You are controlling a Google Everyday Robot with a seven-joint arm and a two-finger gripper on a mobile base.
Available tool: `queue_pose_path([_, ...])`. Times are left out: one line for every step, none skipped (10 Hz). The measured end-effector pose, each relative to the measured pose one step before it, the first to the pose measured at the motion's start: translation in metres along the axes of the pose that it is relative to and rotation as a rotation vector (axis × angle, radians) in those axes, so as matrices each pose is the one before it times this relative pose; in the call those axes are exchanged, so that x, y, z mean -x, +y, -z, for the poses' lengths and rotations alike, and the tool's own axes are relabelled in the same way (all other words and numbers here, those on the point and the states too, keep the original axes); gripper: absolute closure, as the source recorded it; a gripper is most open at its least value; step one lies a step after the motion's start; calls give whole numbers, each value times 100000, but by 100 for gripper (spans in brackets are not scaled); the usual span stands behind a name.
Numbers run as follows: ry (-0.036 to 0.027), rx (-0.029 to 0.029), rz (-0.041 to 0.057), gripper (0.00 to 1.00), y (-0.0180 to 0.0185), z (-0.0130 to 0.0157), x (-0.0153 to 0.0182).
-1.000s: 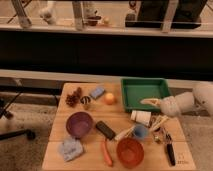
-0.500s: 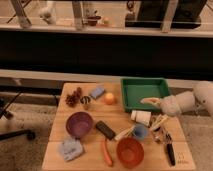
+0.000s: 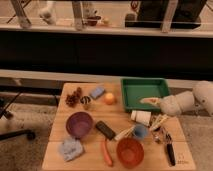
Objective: Place fork in paper cup
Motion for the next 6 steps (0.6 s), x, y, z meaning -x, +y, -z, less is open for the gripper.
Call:
queue_pose_path([14,40,44,20,-23,-12,19])
queue_pose_path([16,82,20,20,-13,-35,1])
queue_pose_path([-52,54,-21,20,10,-33,-18])
queue_pose_path([-96,12,-43,20,3,29,-5])
queue_pose_path([-132,28,-117,20,-16,22,-61])
queue_pose_path([-77,111,-195,20,-52,-33,-88])
